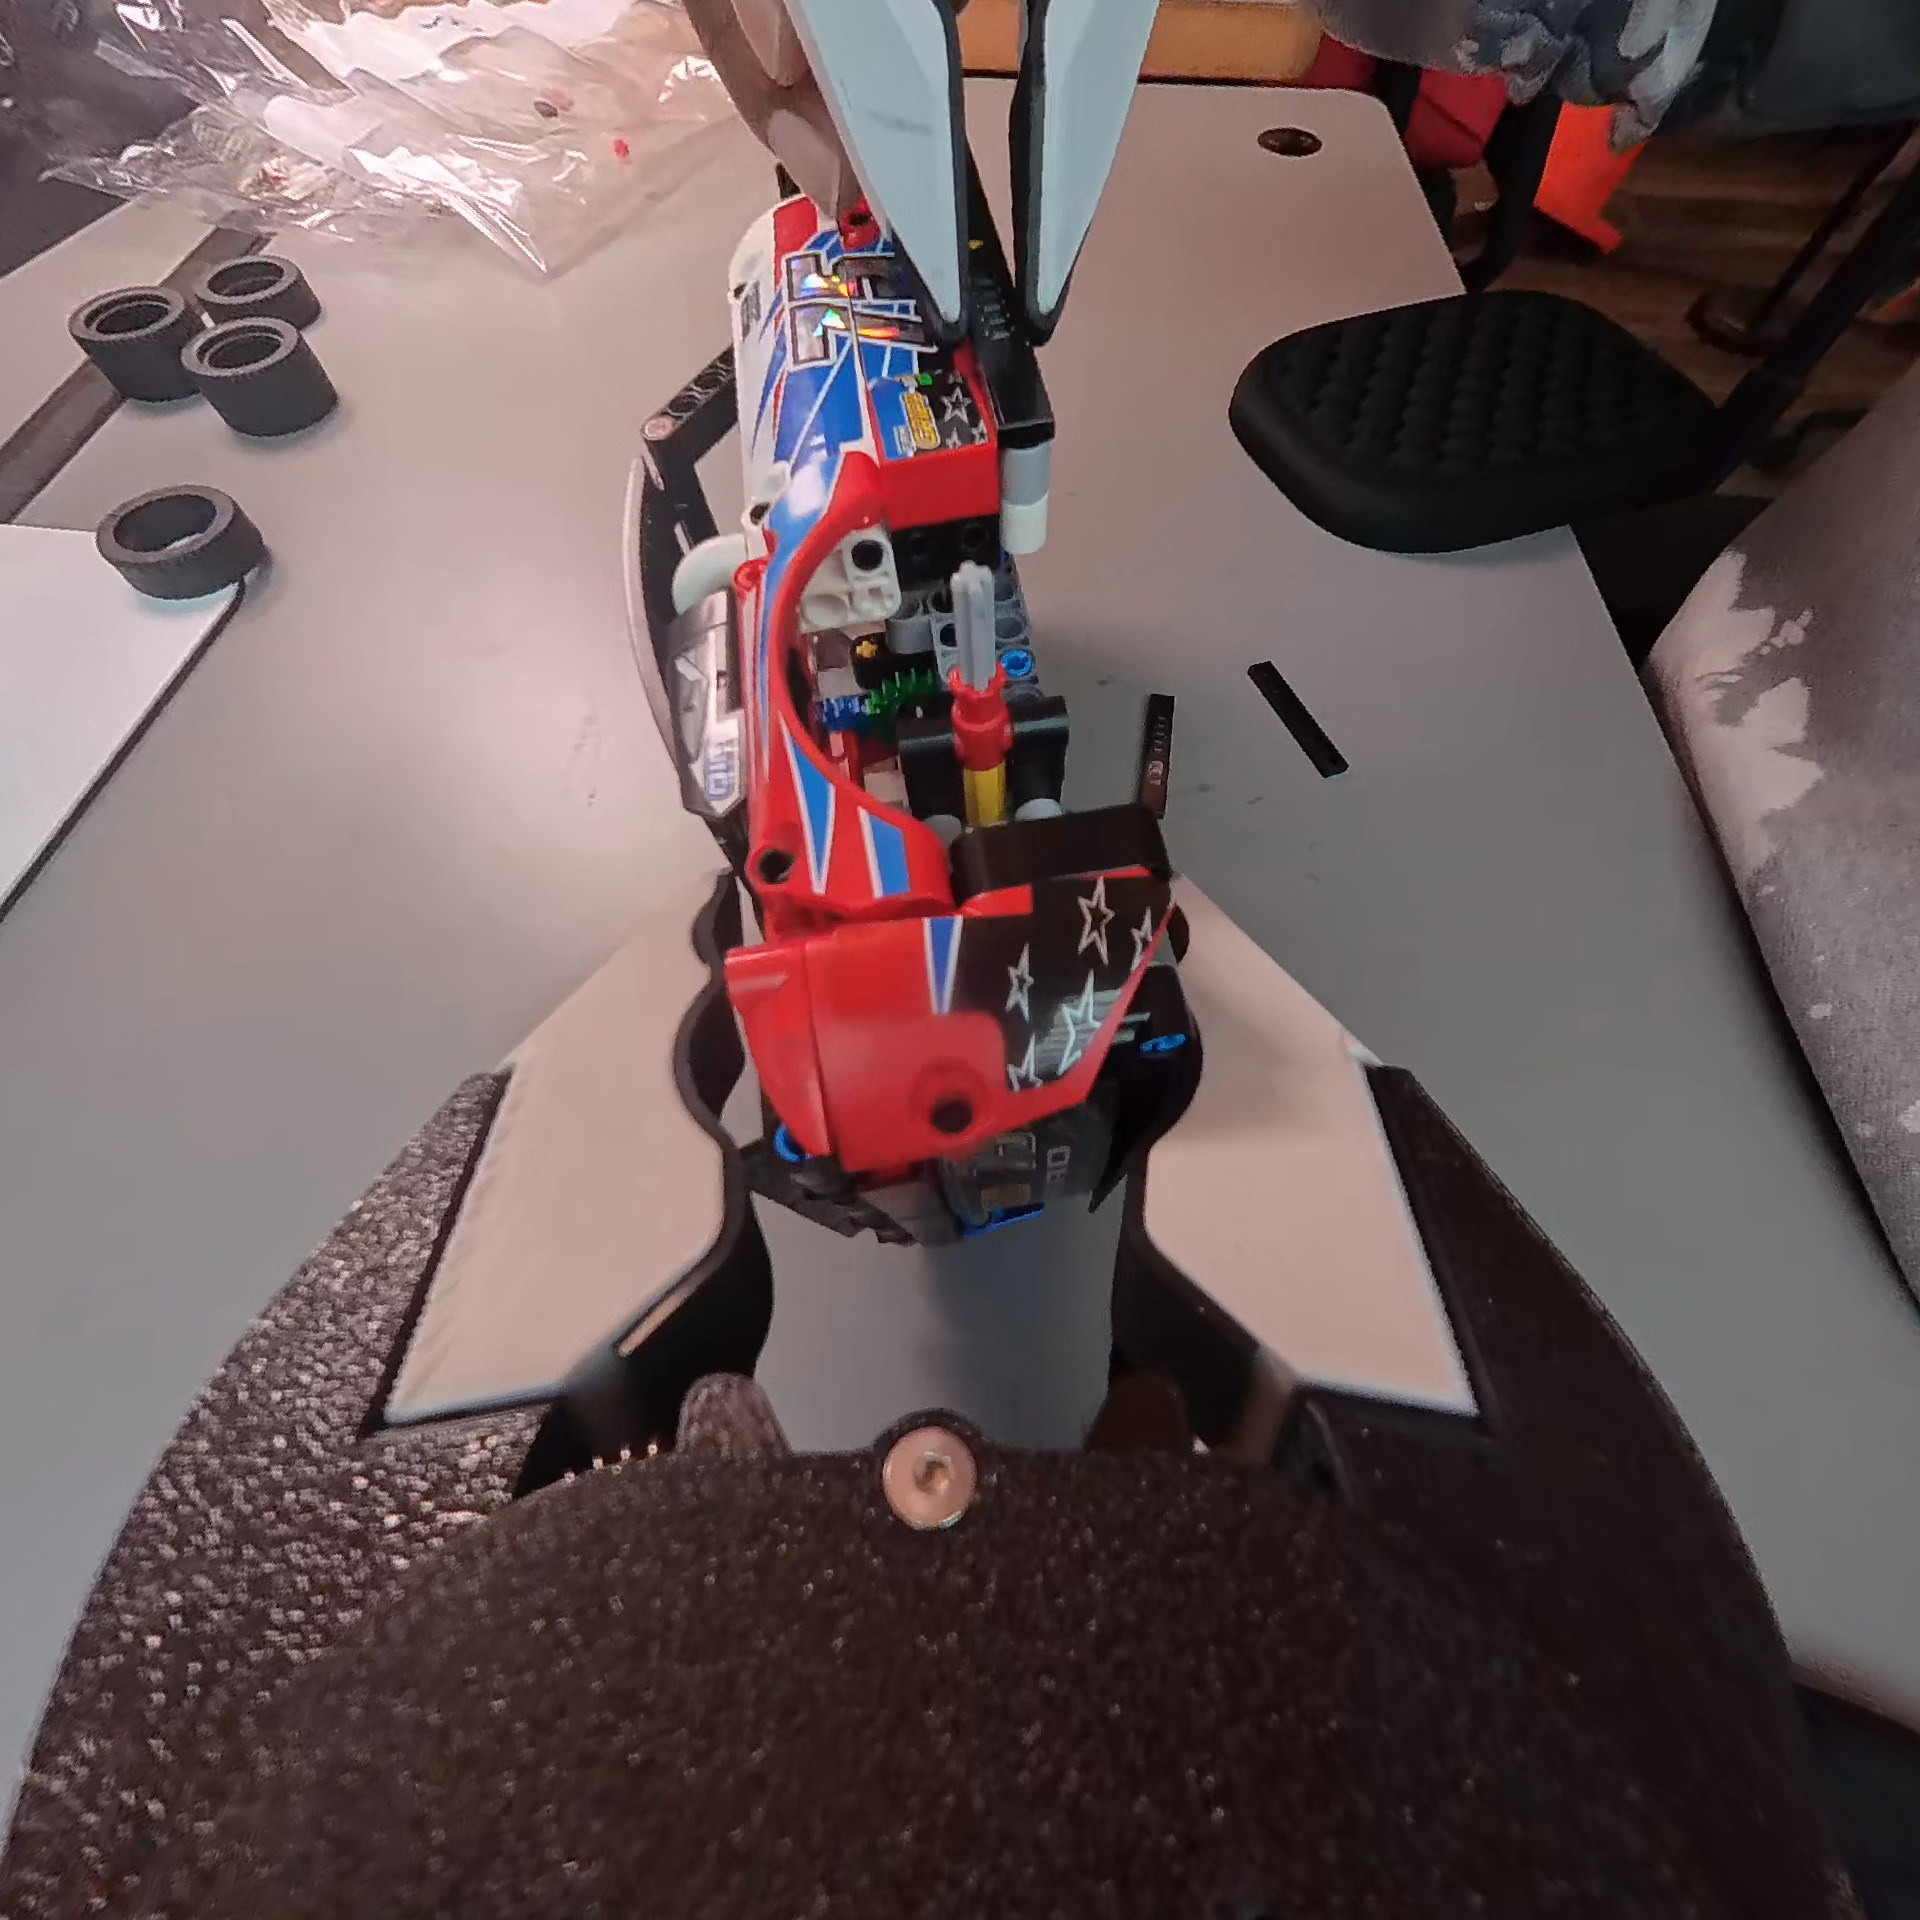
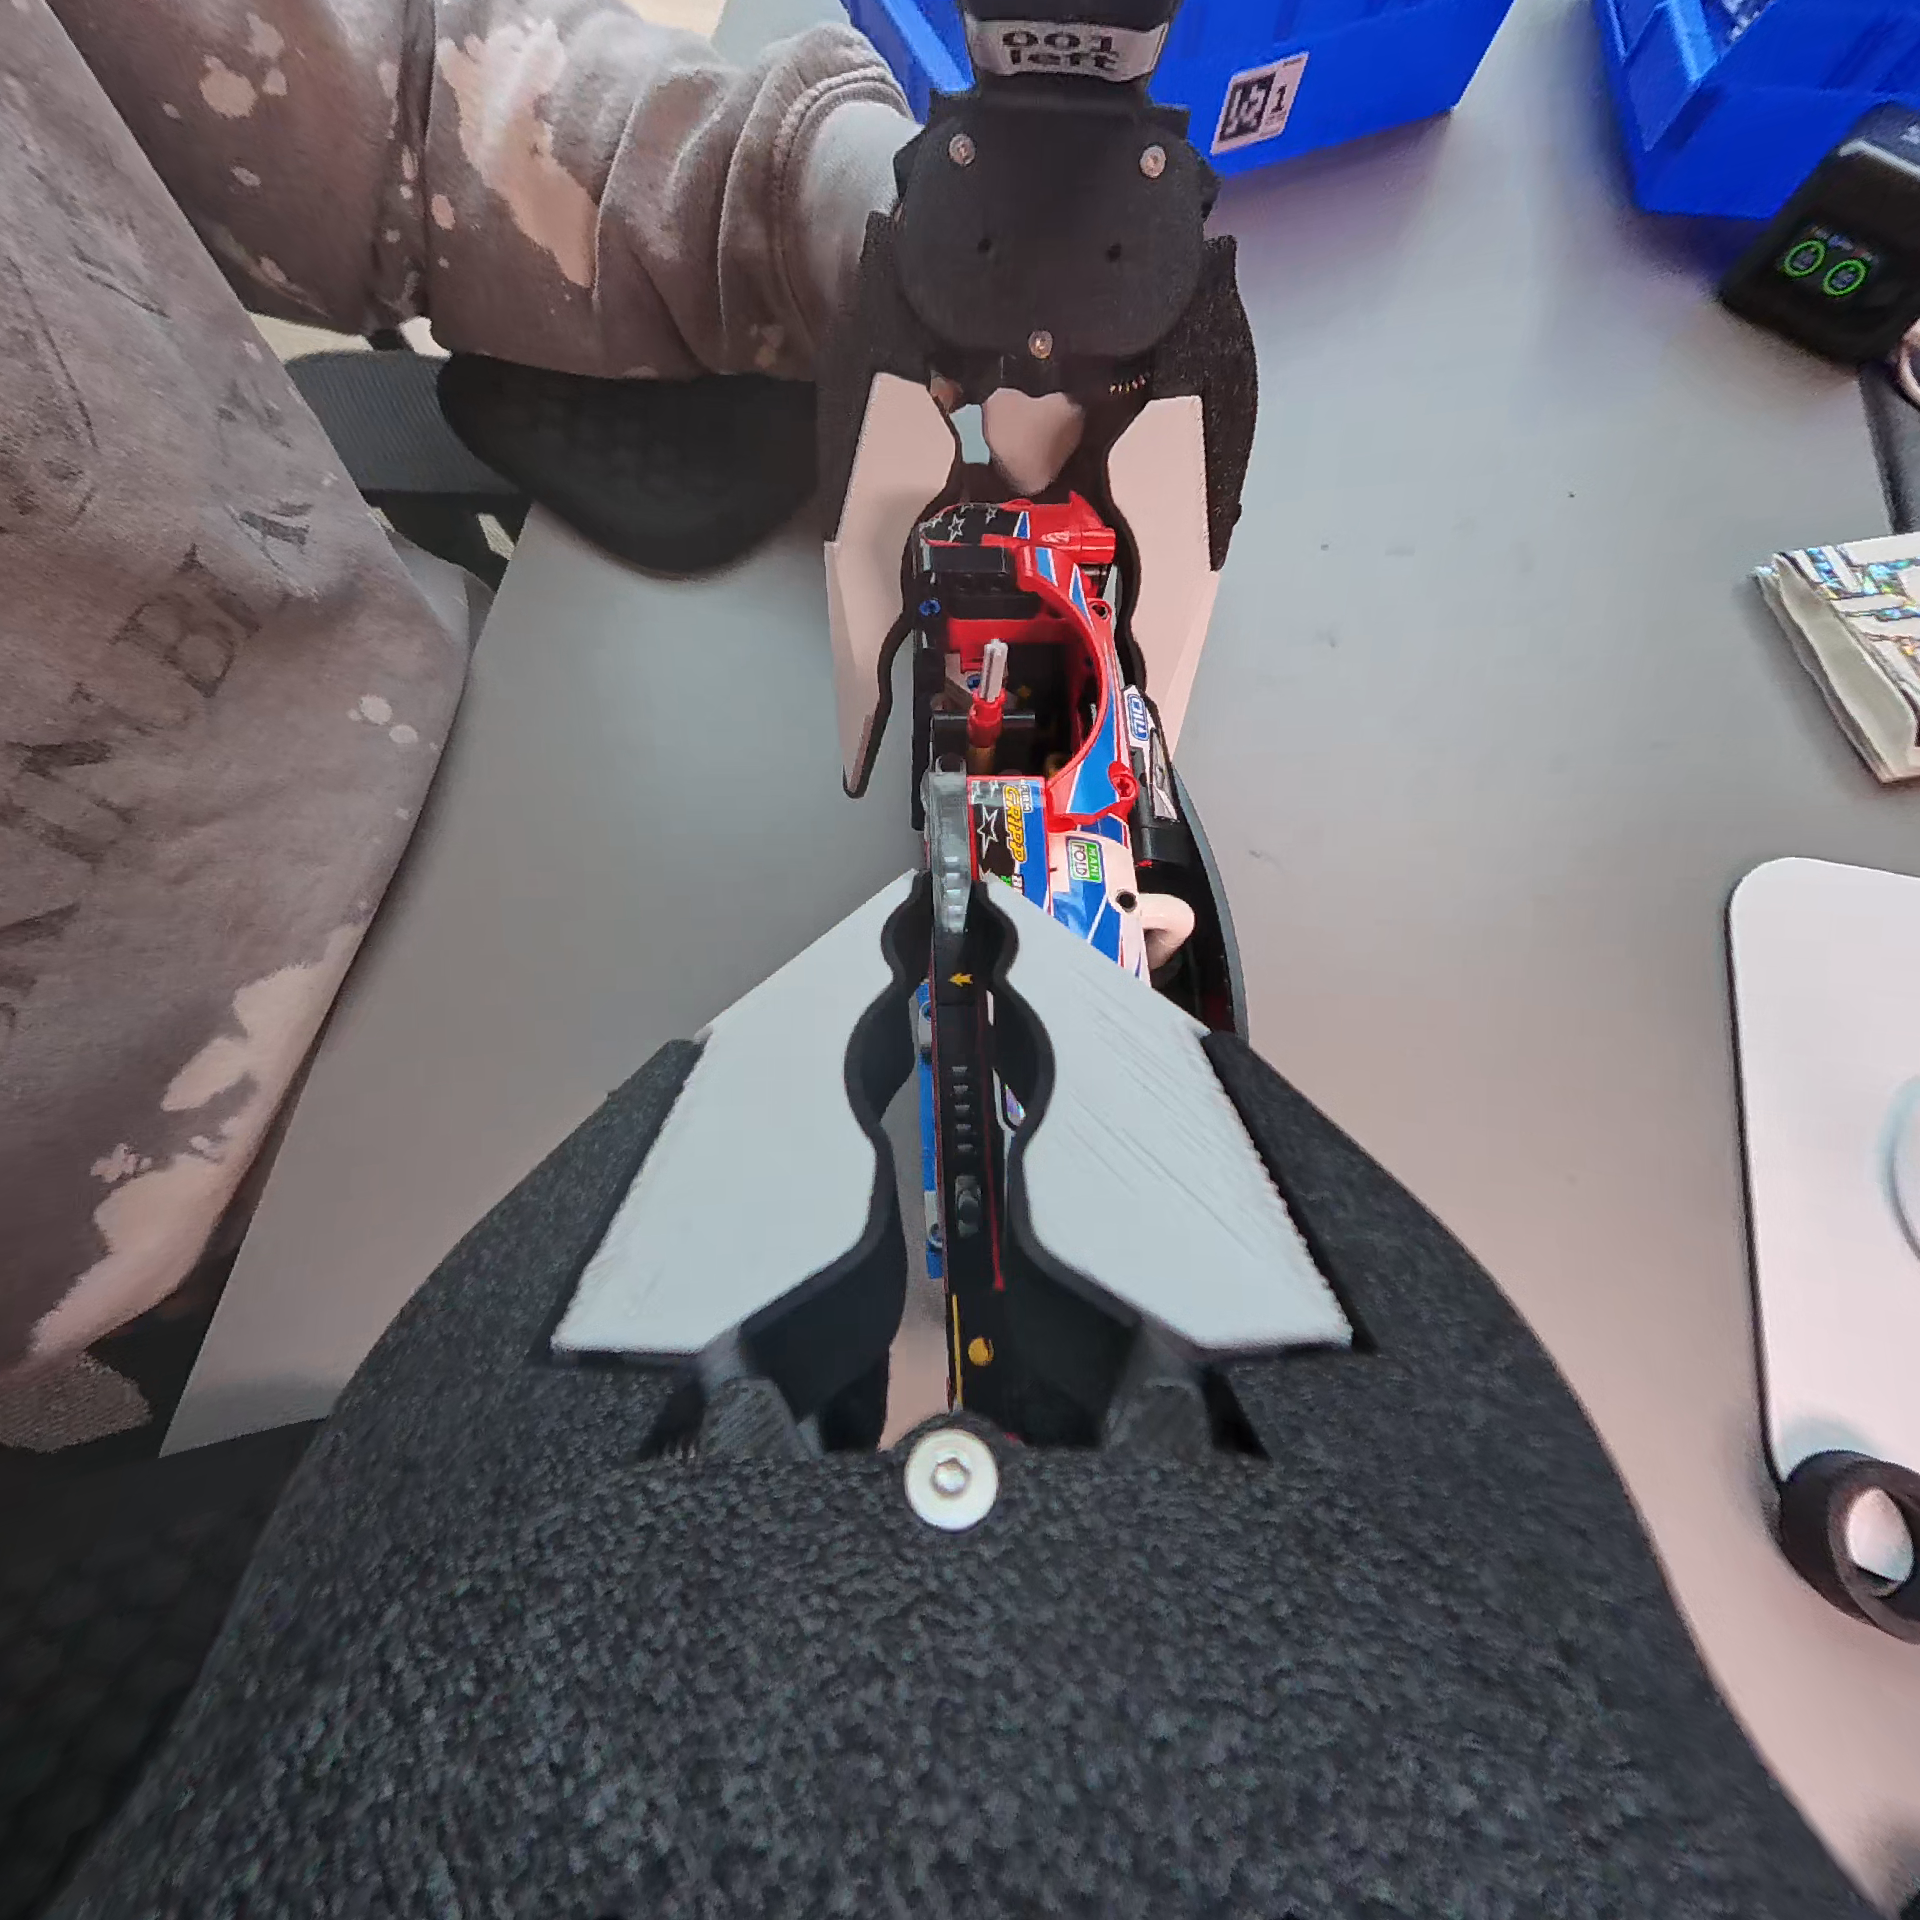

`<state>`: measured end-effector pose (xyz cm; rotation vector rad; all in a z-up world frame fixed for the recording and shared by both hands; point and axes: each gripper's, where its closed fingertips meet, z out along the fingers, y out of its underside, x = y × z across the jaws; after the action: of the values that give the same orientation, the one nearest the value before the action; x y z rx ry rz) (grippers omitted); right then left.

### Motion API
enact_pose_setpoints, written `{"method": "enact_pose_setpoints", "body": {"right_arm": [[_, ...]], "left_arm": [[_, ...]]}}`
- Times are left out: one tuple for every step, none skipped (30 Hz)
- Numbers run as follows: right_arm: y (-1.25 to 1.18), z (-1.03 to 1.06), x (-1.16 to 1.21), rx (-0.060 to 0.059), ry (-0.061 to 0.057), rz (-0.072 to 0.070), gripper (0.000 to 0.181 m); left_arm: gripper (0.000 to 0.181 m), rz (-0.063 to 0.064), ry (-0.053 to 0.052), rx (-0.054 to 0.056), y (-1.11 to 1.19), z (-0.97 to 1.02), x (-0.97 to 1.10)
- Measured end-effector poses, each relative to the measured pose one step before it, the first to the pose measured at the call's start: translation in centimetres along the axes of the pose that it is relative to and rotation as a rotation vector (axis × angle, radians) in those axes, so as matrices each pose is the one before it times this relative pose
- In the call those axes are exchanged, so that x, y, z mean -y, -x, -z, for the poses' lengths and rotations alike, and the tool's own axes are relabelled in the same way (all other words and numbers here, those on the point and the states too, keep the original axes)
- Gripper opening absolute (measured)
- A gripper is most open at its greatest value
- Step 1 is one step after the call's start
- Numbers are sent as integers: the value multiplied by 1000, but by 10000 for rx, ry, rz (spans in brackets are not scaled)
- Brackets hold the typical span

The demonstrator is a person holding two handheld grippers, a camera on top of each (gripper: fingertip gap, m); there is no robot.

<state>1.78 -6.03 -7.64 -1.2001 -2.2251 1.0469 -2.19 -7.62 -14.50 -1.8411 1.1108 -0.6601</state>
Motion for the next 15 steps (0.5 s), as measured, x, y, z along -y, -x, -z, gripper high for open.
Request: {"method": "enact_pose_setpoints", "body": {"right_arm": [[48,40,40,31,-181,-84,7],[-12,35,48,-3,-178,-66,7],[-65,121,266,-44,-319,-72,6],[66,492,828,99,-666,-197,7],[100,848,1509,143,-969,-288,6],[-277,692,845,-231,-380,32,6],[-391,462,370,-400,-73,247,6],[82,344,381,-61,-101,18,7],[272,300,465,50,-155,-76,7],[386,246,275,23,-17,48,6],[347,131,-122,-117,229,205,7],[356,20,-226,-179,251,266,6],[622,-66,-313,-3,249,145,7],[651,-151,-480,14,292,76,7],[566,-206,-623,-41,287,97,7]], "left_arm": [[78,21,14,-18,-40,-39,-15],[78,49,-15,-30,-36,-38,-9],[79,71,0,-55,-41,-37,-46],[79,13,22,-22,-3,34,-97],[78,25,-72,-30,-29,53,113],[78,53,-102,-17,-43,22,264],[79,69,26,3,4,2,133],[79,-44,38,13,-4,-12,34],[79,-17,-23,-5,-9,-20,34],[79,34,-28,2,11,7,3],[79,24,-6,41,77,35,-23],[79,15,-13,53,101,54,-14],[79,10,-17,38,88,59,-13],[79,15,-24,23,68,37,-5],[79,18,-15,11,55,31,-10]]}}
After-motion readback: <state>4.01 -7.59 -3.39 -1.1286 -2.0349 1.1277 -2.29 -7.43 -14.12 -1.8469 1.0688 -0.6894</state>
